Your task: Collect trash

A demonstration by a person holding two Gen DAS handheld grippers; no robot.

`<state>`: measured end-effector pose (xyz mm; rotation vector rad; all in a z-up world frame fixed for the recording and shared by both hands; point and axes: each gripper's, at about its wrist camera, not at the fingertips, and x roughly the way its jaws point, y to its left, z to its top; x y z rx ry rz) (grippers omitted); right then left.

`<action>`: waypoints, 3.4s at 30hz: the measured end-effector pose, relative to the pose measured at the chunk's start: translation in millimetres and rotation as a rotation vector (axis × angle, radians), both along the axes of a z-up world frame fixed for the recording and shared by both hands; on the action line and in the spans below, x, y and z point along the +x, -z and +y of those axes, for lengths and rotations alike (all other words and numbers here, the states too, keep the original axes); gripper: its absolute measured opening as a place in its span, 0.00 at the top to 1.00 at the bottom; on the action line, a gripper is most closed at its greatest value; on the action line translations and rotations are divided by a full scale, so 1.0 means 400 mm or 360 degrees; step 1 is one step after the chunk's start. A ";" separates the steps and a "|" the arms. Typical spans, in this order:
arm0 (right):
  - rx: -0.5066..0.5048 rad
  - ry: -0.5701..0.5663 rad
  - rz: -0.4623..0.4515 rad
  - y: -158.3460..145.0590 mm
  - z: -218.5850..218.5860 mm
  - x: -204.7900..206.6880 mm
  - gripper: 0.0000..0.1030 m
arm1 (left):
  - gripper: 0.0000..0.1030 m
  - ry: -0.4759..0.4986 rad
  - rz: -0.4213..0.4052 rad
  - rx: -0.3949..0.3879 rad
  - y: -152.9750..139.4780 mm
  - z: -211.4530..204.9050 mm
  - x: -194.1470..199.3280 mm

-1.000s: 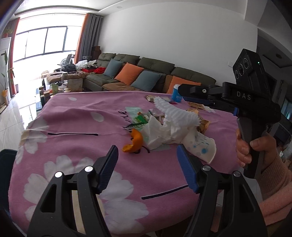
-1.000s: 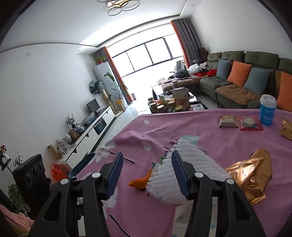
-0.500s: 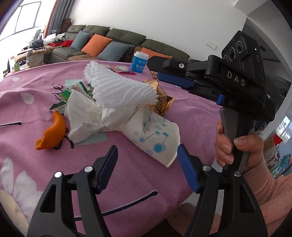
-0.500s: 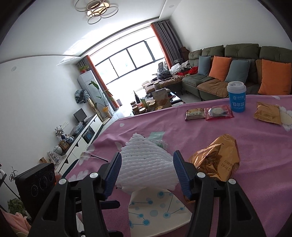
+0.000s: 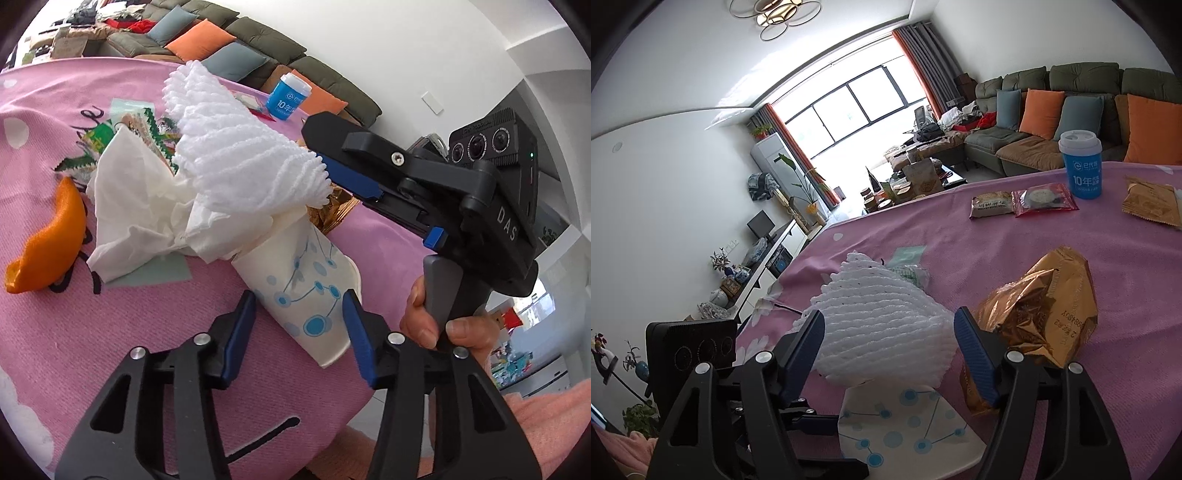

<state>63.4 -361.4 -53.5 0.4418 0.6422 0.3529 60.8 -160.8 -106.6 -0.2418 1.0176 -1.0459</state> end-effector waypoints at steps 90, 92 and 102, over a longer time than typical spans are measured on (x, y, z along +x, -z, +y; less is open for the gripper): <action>0.0177 -0.0922 -0.0137 -0.151 0.625 0.201 0.95 | 0.97 -0.1466 -0.0581 0.0262 -0.237 0.999 -0.212; 0.0168 -0.0963 -0.0114 -0.147 0.666 0.213 0.95 | 0.97 -0.1528 -0.0550 0.0274 -0.223 1.042 -0.208; 0.0110 -0.1102 0.0038 -0.094 0.838 0.267 0.95 | 0.97 -0.1691 -0.0406 0.0363 -0.138 1.188 -0.177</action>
